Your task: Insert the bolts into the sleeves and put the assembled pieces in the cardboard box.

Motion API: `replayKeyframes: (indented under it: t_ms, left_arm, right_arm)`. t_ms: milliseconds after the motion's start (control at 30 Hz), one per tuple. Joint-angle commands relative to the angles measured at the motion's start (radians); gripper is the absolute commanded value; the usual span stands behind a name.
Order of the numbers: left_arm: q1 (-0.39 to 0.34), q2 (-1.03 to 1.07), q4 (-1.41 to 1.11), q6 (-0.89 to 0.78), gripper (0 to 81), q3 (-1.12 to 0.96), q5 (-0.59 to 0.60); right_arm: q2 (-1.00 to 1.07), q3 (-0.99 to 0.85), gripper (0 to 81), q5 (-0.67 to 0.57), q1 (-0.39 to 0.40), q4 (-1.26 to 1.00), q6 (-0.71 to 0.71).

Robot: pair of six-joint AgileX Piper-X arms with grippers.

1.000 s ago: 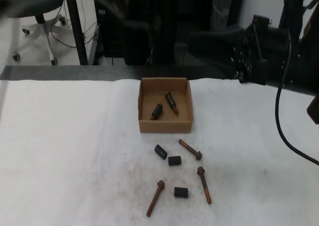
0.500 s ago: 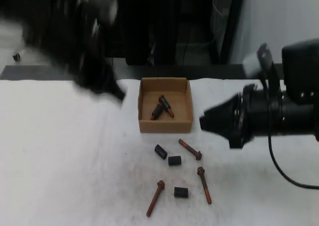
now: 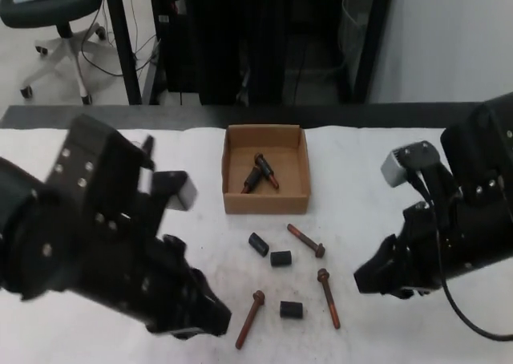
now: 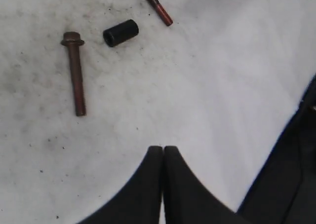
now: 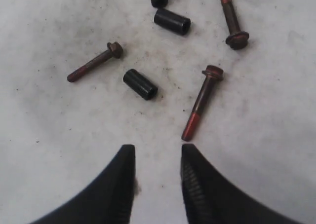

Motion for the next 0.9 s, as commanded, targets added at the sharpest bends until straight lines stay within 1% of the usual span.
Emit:
replayKeyframes:
  t_ms: [0, 33, 100, 167, 233, 367, 400, 500, 567, 700, 800, 867]
  left_arm:
    - [-0.051, -0.005, -0.108, -0.018, 0.1, -0.002, -0.192]
    - [-0.058, 0.005, -0.147, -0.018, 0.1, -0.002, -0.208]
    - [-0.062, 0.039, -0.232, -0.022, 0.6, -0.002, -0.201]
    - [-0.062, 0.082, -0.250, -0.040, 4.8, -0.013, -0.182]
    - [-0.062, 0.134, -0.239, -0.054, 14.6, -0.027, -0.164]
    - [-0.062, 0.255, -0.229, -0.112, 39.1, -0.076, -0.144]
    - [-0.062, 0.286, -0.223, -0.125, 41.9, -0.099, -0.147]
    - [-0.062, 0.379, -0.162, -0.137, 40.8, -0.191, -0.180]
    - [-0.062, 0.435, -0.082, -0.137, 39.2, -0.262, -0.196]
    - [-0.062, 0.558, 0.127, -0.108, 39.1, -0.426, -0.202]
    - [-0.062, 0.624, 0.270, -0.063, 39.1, -0.531, -0.261]
    - [-0.062, 0.651, 0.351, -0.046, 39.1, -0.584, -0.330]
  right_arm:
    - [-0.045, -0.030, 30.9, -0.001, 0.000, 0.057, 0.023]
    - [-0.058, -0.036, 30.9, -0.009, 0.000, 0.061, 0.035]
    - [-0.091, -0.054, 30.9, -0.012, 0.000, 0.072, 0.061]
    - [-0.120, -0.077, 30.9, -0.012, 0.000, 0.083, 0.086]
    - [-0.145, -0.104, 30.9, -0.012, 0.000, 0.102, 0.111]
    - [-0.186, -0.151, 30.9, -0.020, 0.000, 0.128, 0.111]
    - [-0.193, -0.160, 30.9, -0.020, 0.000, 0.130, 0.111]
    - [-0.202, -0.183, 30.9, -0.020, 0.000, 0.150, 0.111]
    - [-0.202, -0.192, 30.9, -0.020, 0.000, 0.168, 0.111]
    - [-0.202, -0.193, 30.9, -0.020, 0.000, 0.210, 0.111]
    - [-0.202, -0.193, 30.9, -0.022, 0.000, 0.238, 0.111]
    - [-0.202, -0.193, 30.9, -0.038, 0.000, 0.248, 0.109]
